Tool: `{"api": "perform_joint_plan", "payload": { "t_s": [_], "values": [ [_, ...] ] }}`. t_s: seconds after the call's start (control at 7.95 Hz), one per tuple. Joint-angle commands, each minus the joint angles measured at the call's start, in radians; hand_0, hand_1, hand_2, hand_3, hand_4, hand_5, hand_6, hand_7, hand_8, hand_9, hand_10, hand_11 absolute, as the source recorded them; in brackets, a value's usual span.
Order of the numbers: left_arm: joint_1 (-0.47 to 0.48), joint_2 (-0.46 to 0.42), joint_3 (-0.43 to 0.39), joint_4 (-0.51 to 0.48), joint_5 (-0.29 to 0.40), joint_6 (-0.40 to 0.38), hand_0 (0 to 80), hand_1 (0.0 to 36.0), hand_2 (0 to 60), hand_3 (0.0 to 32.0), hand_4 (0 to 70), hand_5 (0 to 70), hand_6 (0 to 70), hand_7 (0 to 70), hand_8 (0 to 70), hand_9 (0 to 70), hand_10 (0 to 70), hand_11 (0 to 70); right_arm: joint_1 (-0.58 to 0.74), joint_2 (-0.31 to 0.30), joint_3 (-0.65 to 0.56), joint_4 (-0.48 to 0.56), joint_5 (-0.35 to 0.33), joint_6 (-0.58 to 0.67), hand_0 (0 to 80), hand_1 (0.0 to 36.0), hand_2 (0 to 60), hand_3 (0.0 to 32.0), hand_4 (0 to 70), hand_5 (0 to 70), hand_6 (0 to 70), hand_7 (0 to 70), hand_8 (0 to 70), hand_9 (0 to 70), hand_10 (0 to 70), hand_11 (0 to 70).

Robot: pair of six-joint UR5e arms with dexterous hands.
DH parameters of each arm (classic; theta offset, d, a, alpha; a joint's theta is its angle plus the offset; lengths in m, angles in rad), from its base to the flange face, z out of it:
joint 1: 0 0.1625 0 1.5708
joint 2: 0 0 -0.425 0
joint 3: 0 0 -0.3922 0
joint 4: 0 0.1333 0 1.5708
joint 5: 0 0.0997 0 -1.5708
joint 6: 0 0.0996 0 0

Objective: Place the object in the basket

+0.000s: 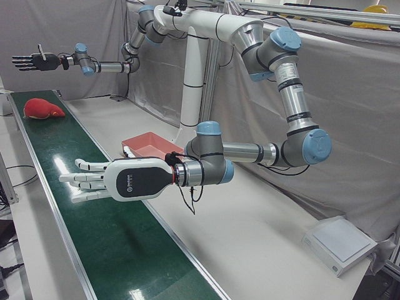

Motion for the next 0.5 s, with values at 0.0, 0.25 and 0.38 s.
{"api": "perform_joint_plan", "payload": {
  "t_s": [0.0,0.25,0.38],
  "values": [
    [0.002,-0.001,-0.025,0.023,0.0,0.001,62.0,21.0,0.0,0.0,14.2,29.9,5.7,4.3,11.9,18.4,0.0,0.0,-0.001,0.0,0.0,0.0,0.0,0.0,0.0,0.0,0.0,0.0,0.0,0.0,0.0,0.0,0.0,0.0,0.0,0.0],
    [0.002,-0.001,-0.029,0.023,-0.002,0.001,62.3,21.0,0.0,0.0,14.7,30.0,5.8,4.5,12.1,18.5,0.0,0.0,-0.001,0.0,0.0,0.0,0.0,0.0,0.0,0.0,0.0,0.0,0.0,0.0,0.0,0.0,0.0,0.0,0.0,0.0],
    [0.003,-0.002,-0.029,0.026,-0.002,-0.001,62.3,21.1,0.0,0.0,14.9,30.1,5.7,4.4,12.1,18.5,0.0,0.0,-0.001,0.0,0.0,-0.001,0.0,0.0,0.0,0.0,0.0,0.0,0.0,0.0,0.0,0.0,0.0,0.0,0.0,0.0]
  ]
}}
